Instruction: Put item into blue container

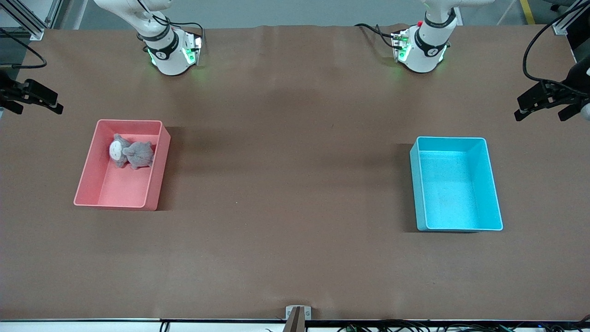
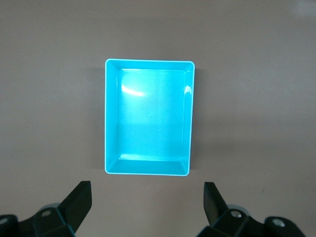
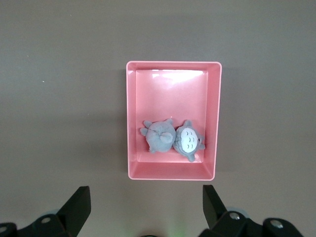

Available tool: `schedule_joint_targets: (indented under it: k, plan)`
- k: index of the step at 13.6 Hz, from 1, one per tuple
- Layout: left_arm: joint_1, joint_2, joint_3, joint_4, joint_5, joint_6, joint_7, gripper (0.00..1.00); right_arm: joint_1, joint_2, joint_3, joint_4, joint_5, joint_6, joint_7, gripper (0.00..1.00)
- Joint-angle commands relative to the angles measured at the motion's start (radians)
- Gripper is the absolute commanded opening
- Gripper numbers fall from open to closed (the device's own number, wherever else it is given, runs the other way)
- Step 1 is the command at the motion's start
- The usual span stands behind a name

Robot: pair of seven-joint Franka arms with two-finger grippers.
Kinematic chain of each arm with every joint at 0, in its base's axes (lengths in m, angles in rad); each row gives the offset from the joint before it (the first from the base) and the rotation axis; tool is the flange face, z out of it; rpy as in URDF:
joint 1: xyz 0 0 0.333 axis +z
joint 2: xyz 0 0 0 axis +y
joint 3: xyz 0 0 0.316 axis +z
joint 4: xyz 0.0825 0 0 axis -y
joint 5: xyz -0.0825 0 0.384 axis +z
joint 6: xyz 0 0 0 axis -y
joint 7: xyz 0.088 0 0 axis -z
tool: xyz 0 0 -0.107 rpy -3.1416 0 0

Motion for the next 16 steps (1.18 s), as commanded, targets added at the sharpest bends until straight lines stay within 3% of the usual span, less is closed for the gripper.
schedule_joint_targets:
  k: [1,10,16]
  plan:
    - [0.003,-0.011,0.0,0.0,-0.003,-0.007,0.003,1.0,-0.005,0.023,-0.003,0.011,0.006,-0.006,-0.003,1.0]
    - [0.003,-0.009,0.0,0.0,-0.003,-0.007,0.002,1.0,-0.047,0.252,-0.009,0.028,-0.01,0.103,-0.015,1.0]
    - [0.003,-0.009,0.0,0.0,-0.003,-0.007,0.002,1.0,-0.096,0.258,-0.008,-0.183,0.021,0.252,0.014,1.0]
